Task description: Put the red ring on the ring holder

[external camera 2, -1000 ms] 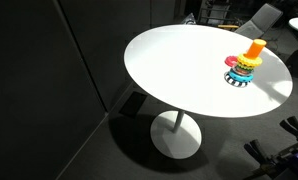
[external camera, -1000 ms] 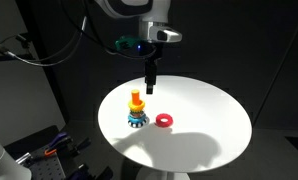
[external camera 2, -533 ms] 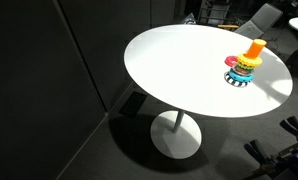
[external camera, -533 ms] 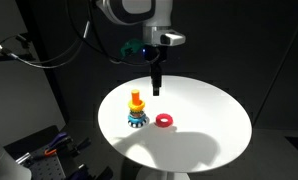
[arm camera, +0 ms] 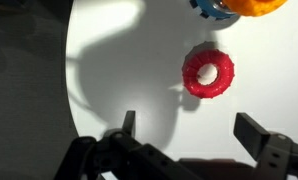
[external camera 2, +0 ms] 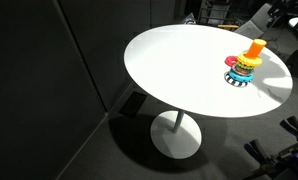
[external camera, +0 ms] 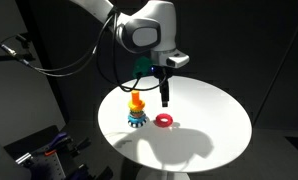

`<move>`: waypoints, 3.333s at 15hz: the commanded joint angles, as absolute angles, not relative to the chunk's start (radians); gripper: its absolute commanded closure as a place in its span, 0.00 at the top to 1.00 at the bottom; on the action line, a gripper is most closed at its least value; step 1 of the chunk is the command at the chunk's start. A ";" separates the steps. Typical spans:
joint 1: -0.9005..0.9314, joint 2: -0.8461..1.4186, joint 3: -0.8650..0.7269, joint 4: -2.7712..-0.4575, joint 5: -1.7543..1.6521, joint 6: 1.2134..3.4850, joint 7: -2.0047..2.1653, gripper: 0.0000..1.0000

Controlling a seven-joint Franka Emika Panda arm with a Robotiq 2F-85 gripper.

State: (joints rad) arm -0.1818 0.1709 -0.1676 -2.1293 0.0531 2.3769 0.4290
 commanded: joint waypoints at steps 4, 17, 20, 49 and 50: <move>-0.147 0.299 -0.192 -2.119 0.048 2.508 0.474 1.00; -0.138 0.480 -0.191 -2.117 0.093 2.662 0.410 1.00; -0.136 0.501 -0.177 -2.112 0.112 2.698 0.400 1.00; -0.073 0.612 -0.245 -2.033 0.117 2.773 0.432 0.08; -0.075 0.601 -0.245 -2.034 0.118 2.763 0.432 0.09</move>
State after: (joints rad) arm -0.0822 0.6070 -0.2323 -2.0619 0.0944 2.8015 0.4293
